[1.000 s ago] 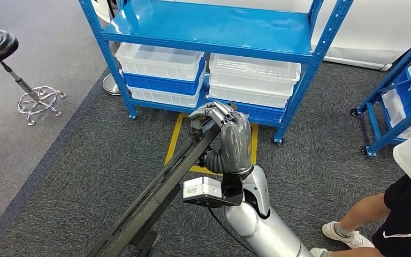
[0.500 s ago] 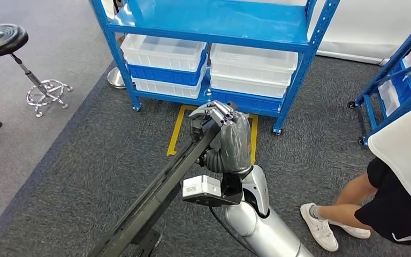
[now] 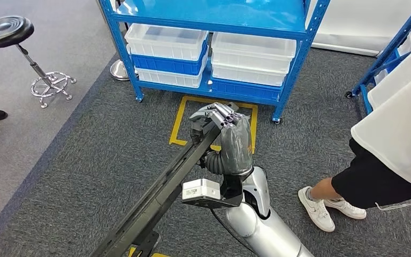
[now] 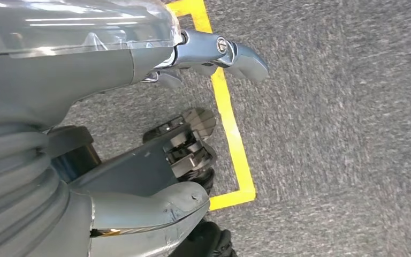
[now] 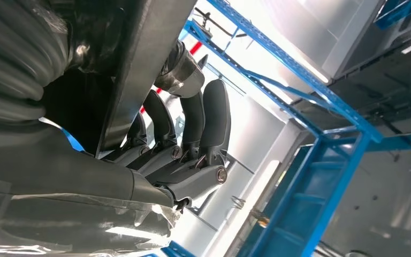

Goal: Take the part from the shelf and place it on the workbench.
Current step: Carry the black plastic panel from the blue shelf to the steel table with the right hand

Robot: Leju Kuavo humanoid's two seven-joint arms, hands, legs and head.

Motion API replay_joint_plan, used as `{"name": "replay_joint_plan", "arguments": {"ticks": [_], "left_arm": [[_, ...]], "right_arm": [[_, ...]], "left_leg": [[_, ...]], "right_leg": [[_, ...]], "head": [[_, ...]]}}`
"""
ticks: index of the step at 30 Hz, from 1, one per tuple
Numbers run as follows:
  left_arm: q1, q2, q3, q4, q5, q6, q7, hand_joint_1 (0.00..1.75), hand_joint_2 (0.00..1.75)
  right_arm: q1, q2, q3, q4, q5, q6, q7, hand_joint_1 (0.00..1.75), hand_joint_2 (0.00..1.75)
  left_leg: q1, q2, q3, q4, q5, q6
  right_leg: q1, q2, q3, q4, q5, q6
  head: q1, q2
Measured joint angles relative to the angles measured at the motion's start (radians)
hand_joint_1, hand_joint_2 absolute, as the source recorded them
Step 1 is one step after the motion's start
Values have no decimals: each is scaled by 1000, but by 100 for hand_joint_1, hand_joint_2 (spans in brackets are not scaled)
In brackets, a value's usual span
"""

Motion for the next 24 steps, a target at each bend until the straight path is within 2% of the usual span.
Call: {"name": "replay_joint_plan", "arguments": {"ticks": [2,3,4,5,7,8,9,10,11,13,14,16,17,18,19,20,22,23,24], "left_arm": [[1,0,0,0,-1,5,-9,0,175],[2,0,0,0,-1,8,-15,0,175],[2,0,0,0,-1,11,-20,0,175],[3,0,0,0,-2,13,-23,0,175],[5,1,0,0,-4,16,-27,0,175],[5,1,0,0,-5,17,-27,0,175],[6,1,0,0,-5,18,-28,0,175],[6,1,0,0,-5,18,-28,0,175],[6,1,0,0,-5,18,-29,0,175],[5,2,0,0,-7,18,-31,0,175],[4,2,-1,0,-8,18,-32,0,175],[4,2,-1,0,-10,18,-32,0,175],[4,2,-1,0,-11,19,-33,0,175],[4,2,-1,0,-13,19,-33,0,175],[3,2,-2,0,-16,19,-34,0,175],[2,2,-2,0,-18,21,-35,0,175],[2,2,-5,0,-23,27,-36,0,175],[4,2,-7,0,-25,30,-37,0,175],[6,2,-8,0,-26,33,-37,0,175]], "right_arm": [[3,0,-4,0,-33,10,-1,175,175],[4,0,-6,0,-49,16,-3,175,175],[5,0,-7,0,-63,21,-6,175,175],[6,0,-8,0,-72,25,-10,175,175],[13,-1,-10,0,-81,28,-20,175,175],[18,-1,-11,0,-82,28,-24,175,175],[23,-2,-12,0,-82,28,-28,175,175],[27,-5,-13,-1,-80,28,-33,175,175],[30,-7,-14,-4,-75,29,-38,175,175],[34,-13,-14,-14,-54,29,-47,175,175],[36,-15,-14,-19,-43,29,-50,175,175],[39,-18,-14,-26,-27,28,-53,175,175],[40,-20,-15,-29,-24,27,-54,175,175],[42,-22,-15,-33,-20,26,-56,175,175],[44,-24,-16,-37,-15,24,-58,175,175],[46,-28,-18,-41,-9,21,-61,175,175],[56,-35,-19,-47,2,15,-66,175,175],[64,-40,-20,-50,6,13,-69,175,175],[71,-43,-20,-53,9,11,-73,175,175]], "left_leg": [[3,0,-5,1,6,-14],[5,-1,-10,11,-5,-20],[7,-2,-21,38,-33,-26],[9,-2,-37,84,-75,-31],[11,-3,-73,209,-154,-40],[12,-3,-82,255,-170,-42],[12,-3,-75,271,-168,-42],[11,-3,-46,244,-150,-39],[10,-4,0,183,-126,-32],[4,-3,94,40,-102,-13],[-1,-3,119,-1,-99,-4],[-7,-1,128,-24,-93,8],[-5,-1,131,-36,-85,15],[-2,1,134,-50,-76,21],[1,2,136,-63,-66,27],[4,3,136,-72,-58,31],[4,3,125,-71,-51,33],[4,3,118,-66,-50,32],[5,3,112,-60,-50,31]], "right_leg": [[0,-1,-6,-8,6,-16],[-2,-2,-10,-9,14,-26],[-4,-3,-16,-11,23,-34],[-5,-4,-24,-11,32,-39],[-4,-4,-45,-9,47,-43],[-3,-4,-56,-7,54,-43],[-2,-4,-65,-5,60,-42],[-1,-4,-73,-4,65,-41],[1,-3,-79,-2,70,-40],[3,-3,-85,-3,79,-34],[2,-4,-86,-4,83,-30],[-1,-5,-86,-11,93,-17],[-1,-6,-86,-12,95,-12],[-1,-5,-89,-6,89,-6],[0,-3,-99,15,72,-2],[-1,-2,-118,57,43,1],[-4,1,-174,182,-25,9],[-7,1,-196,232,-43,14],[-10,1,-202,251,-42,18]], "head": [[0,0],[0,0],[0,0],[0,0],[-1,0],[-1,0],[-1,0],[-1,0],[-1,0],[0,0],[0,0],[0,0],[0,0],[0,0],[1,0],[1,0],[1,0],[1,0],[1,0]]}}
